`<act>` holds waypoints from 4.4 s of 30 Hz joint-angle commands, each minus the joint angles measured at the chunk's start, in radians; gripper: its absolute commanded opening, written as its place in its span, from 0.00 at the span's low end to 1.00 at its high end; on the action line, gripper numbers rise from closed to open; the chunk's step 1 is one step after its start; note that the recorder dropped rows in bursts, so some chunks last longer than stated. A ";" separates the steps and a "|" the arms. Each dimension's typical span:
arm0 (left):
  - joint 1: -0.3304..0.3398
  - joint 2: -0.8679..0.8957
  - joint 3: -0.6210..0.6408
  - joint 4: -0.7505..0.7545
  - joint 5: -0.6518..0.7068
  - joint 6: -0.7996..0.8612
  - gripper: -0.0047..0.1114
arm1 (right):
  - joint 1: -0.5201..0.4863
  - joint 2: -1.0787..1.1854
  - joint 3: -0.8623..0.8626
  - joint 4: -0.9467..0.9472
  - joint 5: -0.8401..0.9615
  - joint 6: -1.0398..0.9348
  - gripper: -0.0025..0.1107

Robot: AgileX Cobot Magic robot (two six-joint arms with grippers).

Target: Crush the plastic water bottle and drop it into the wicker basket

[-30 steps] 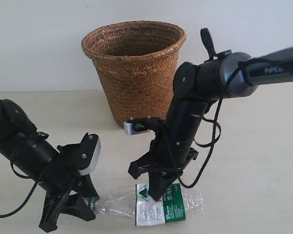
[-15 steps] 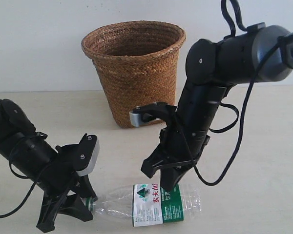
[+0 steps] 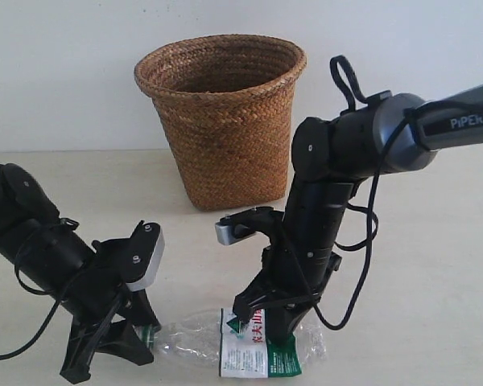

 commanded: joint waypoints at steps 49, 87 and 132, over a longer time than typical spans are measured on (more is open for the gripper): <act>0.002 -0.240 -0.004 -0.099 0.143 -0.001 0.08 | -0.453 -0.472 0.114 -0.283 0.141 0.102 0.02; 0.004 -0.180 -0.650 0.086 -0.276 -0.624 0.08 | -0.558 -0.447 0.190 0.050 -0.019 -0.080 0.02; 0.015 -1.015 0.120 0.751 -0.105 -1.622 0.08 | -0.558 -1.402 0.741 -0.390 -0.586 0.318 0.02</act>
